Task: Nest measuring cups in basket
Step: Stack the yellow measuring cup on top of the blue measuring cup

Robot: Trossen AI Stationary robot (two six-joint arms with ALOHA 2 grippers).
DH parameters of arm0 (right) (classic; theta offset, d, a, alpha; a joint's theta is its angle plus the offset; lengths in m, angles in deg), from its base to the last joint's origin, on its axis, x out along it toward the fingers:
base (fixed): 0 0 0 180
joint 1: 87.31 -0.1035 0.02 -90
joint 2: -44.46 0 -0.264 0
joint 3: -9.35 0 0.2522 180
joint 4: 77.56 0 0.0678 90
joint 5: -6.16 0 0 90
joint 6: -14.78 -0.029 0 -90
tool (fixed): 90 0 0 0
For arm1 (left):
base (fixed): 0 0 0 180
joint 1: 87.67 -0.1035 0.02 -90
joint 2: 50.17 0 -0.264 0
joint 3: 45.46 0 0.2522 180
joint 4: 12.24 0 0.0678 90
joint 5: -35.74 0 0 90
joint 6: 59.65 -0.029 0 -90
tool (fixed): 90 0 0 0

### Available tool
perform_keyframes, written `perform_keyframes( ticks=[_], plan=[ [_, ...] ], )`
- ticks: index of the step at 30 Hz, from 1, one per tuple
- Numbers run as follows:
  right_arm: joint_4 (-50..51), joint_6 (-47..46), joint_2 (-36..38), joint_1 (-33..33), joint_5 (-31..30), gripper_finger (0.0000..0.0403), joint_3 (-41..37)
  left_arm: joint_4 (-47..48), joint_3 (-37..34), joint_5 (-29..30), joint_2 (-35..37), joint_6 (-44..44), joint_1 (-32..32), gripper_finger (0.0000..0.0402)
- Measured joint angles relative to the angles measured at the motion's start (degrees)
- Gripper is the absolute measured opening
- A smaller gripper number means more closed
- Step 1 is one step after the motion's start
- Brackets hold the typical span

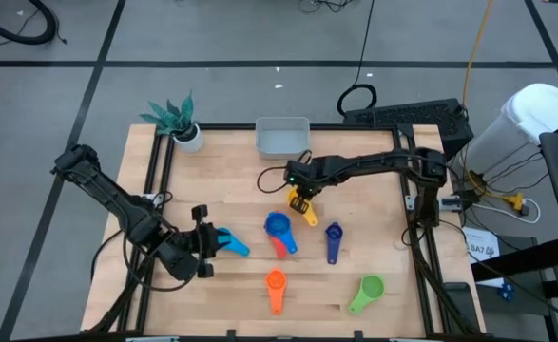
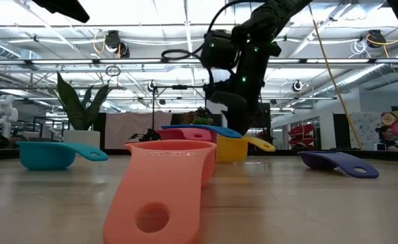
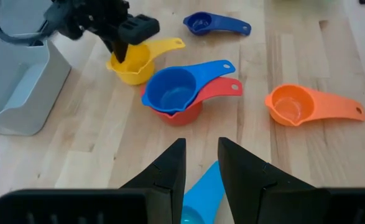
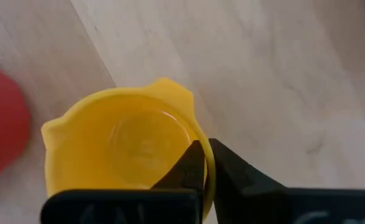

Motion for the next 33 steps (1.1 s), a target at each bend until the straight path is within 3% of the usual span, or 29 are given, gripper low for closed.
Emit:
perform_keyframes(
  ticks=[7,13,20,33],
  plan=[
    [-3.0,-1.8,9.4,-3.4,0.0,0.0001,0.1,0.0,0.0,0.3,0.0,0.0,-0.1,0.0097],
    [-7.0,-5.4,12.6,-10.3,0.2,0.0001,0.1,-0.9,0.0,0.6,0.0,-1.7,-1.3,0.0097],
    [-8.8,-8.0,9.9,-14.3,-0.3,0.0000,0.1,-3.5,0.0,0.1,0.0,-5.0,-2.9,0.0097],
    [-9.9,-4.4,1.9,-14.2,-0.1,0.0000,4.7,-6.5,0.0,-1.4,0.0,-8.9,-4.0,0.0097]
  ],
)
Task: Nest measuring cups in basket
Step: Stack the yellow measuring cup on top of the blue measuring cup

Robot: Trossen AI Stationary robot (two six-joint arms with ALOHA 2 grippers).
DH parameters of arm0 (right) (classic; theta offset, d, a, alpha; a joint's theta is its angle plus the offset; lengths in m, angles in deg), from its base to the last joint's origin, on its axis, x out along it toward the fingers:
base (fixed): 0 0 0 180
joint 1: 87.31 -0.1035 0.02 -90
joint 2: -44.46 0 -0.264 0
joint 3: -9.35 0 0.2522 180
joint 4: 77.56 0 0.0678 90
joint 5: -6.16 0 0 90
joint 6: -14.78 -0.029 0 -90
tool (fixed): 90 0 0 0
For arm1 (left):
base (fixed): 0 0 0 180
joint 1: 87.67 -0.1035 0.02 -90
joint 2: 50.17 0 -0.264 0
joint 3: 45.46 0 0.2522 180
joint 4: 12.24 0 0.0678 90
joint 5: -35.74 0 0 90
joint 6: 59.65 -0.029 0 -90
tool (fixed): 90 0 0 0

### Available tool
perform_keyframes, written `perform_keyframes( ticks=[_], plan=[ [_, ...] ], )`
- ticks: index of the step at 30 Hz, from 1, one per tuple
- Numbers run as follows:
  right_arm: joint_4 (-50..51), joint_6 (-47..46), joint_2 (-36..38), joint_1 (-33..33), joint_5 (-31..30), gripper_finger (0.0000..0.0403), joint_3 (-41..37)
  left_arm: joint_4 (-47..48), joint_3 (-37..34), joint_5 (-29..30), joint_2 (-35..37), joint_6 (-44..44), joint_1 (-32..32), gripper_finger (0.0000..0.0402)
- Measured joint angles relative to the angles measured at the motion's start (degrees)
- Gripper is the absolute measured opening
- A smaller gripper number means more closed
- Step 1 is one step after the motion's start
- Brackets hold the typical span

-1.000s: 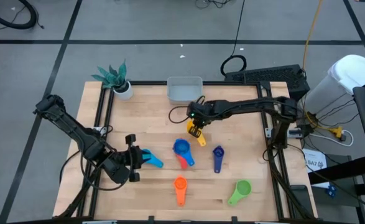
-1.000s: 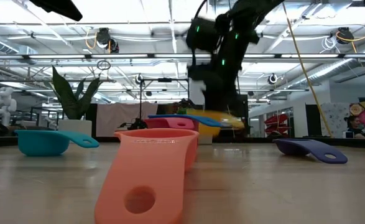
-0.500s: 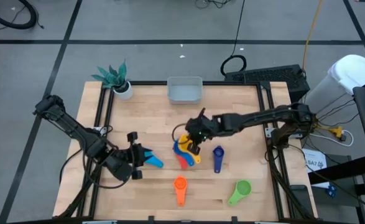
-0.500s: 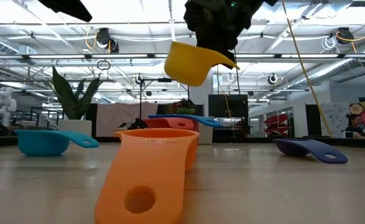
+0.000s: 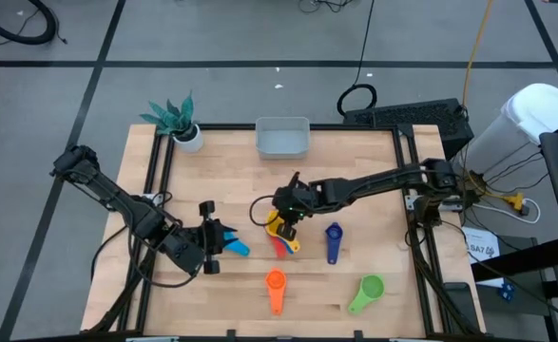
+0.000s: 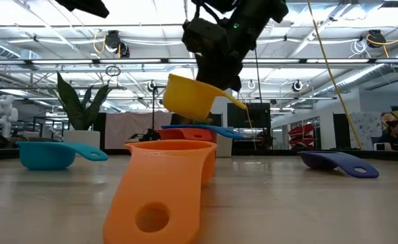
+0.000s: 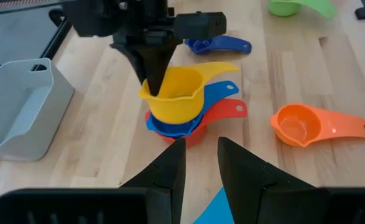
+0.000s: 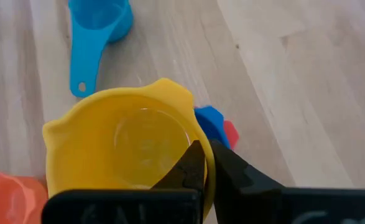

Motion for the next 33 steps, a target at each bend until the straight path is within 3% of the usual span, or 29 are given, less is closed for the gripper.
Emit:
perform_keyframes(
  ticks=[23,33],
  plan=[
    [3.4,3.1,-0.2,0.8,-1.5,0.0000,0.8,-2.0,0.0,-0.8,0.0,-0.2,0.2,0.0097],
    [-2.7,1.9,-0.2,0.7,-1.3,0.0032,-3.1,-2.0,0.0,-1.2,0.0,-0.2,0.6,0.0097]
  ],
)
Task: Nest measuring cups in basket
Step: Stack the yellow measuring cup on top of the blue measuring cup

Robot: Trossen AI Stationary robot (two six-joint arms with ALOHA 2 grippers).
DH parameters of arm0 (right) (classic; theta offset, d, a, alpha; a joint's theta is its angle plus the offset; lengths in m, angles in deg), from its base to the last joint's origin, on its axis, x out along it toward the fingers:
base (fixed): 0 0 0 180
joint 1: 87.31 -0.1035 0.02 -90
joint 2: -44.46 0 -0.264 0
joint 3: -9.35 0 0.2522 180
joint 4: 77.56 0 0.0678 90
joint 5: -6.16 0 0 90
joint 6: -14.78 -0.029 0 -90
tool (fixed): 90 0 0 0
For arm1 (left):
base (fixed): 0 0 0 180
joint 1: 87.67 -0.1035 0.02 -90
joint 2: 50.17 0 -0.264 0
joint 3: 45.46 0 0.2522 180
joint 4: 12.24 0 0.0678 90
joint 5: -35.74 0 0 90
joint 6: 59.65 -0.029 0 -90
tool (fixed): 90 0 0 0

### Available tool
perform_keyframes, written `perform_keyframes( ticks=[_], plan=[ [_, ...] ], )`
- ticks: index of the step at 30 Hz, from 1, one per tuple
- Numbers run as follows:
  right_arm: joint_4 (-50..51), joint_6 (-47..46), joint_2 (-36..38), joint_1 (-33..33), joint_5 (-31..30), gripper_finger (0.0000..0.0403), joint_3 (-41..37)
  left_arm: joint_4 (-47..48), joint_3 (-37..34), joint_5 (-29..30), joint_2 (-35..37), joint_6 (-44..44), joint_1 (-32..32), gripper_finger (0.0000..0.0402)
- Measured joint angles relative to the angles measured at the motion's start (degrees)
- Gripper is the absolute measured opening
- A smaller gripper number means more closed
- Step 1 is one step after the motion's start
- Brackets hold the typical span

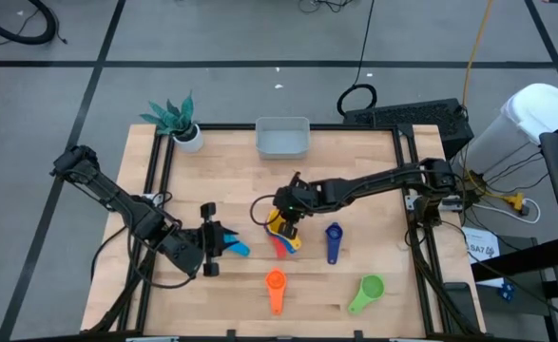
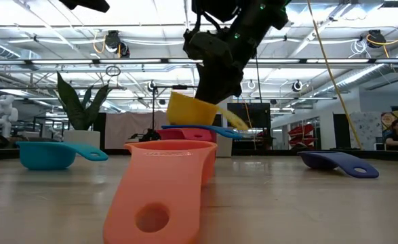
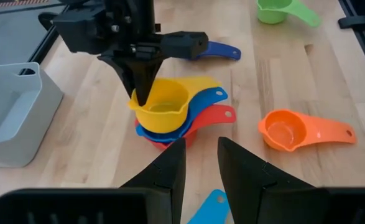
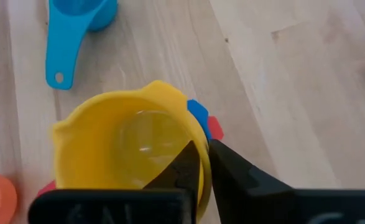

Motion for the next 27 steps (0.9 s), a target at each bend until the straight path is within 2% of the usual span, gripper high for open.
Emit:
perform_keyframes(
  ticks=[7,13,19,27],
  plan=[
    [-1.5,-0.8,0.0,0.0,1.4,0.0066,-1.5,0.0,0.0,0.0,0.0,0.0,1.1,0.0097],
    [-4.3,-0.8,0.0,0.0,1.6,0.0126,-1.5,0.0,0.0,0.0,0.0,0.1,1.1,0.0097],
    [-2.1,-1.6,0.8,0.0,1.6,0.0181,-1.5,0.1,0.0,0.0,0.0,0.3,1.1,0.0097],
    [0.3,-0.7,5.4,0.1,-0.6,0.0203,-1.5,0.1,0.0,0.0,0.0,1.5,1.1,0.0097]
  ],
)
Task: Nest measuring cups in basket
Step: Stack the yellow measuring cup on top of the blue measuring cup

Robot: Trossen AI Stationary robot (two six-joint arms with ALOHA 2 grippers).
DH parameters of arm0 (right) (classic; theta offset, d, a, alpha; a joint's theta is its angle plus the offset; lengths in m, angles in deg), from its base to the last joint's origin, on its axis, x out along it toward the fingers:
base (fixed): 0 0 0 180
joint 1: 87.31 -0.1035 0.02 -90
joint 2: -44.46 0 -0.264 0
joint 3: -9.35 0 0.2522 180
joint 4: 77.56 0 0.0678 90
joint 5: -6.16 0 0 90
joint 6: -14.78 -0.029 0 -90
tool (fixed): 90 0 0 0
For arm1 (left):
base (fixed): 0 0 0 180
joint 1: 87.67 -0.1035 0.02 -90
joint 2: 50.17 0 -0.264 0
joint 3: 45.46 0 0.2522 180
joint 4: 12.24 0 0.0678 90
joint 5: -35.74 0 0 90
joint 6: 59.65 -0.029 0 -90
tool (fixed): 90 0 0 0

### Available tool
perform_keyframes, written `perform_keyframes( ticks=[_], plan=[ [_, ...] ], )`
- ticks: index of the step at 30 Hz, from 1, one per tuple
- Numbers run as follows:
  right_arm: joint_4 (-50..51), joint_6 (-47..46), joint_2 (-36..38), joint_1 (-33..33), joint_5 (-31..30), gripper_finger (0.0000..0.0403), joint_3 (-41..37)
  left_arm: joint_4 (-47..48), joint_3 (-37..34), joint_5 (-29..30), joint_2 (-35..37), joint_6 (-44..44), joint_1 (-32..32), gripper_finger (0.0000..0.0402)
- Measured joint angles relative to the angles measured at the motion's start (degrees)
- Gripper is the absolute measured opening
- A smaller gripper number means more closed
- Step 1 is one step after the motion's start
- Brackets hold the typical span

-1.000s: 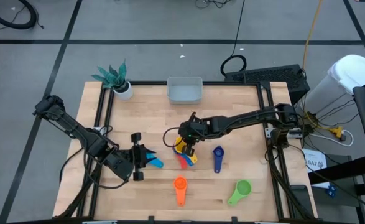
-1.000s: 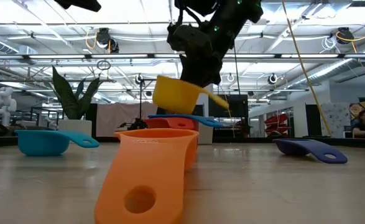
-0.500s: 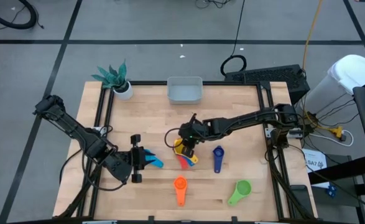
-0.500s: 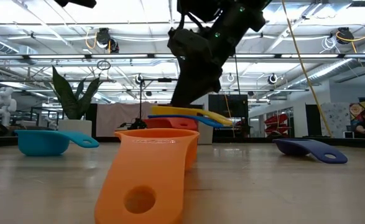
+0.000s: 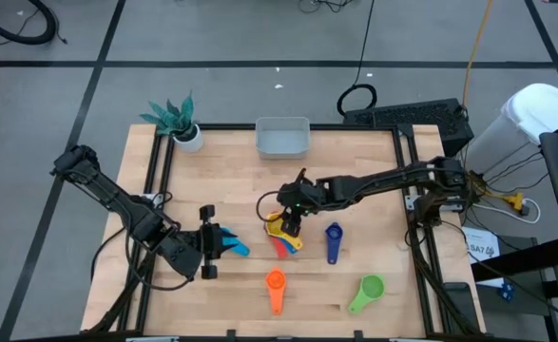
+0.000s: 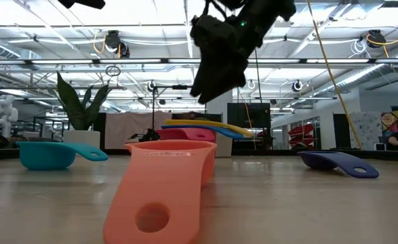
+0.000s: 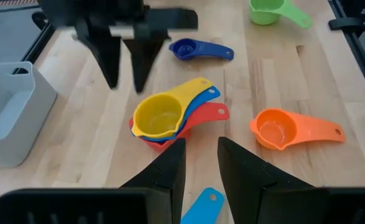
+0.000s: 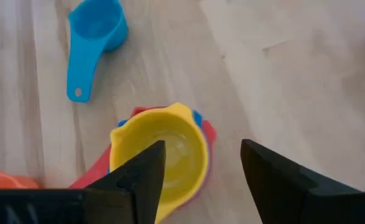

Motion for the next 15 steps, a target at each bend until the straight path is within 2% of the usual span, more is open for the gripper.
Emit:
perform_keyframes(
  ticks=[7,11,15],
  plan=[
    [16.3,-2.2,2.1,-0.6,-5.6,0.0195,-0.1,-0.3,0.0,-4.1,-0.5,2.8,0.0,0.0097],
    [14.5,-4.7,2.3,-2.0,-5.0,0.0195,-3.7,-0.7,0.0,-5.7,-1.6,3.3,0.1,0.0097],
    [13.2,-6.9,2.2,-3.7,-1.2,0.0195,-6.8,-1.2,0.0,-9.8,-3.6,3.0,0.5,0.0097]
  ],
)
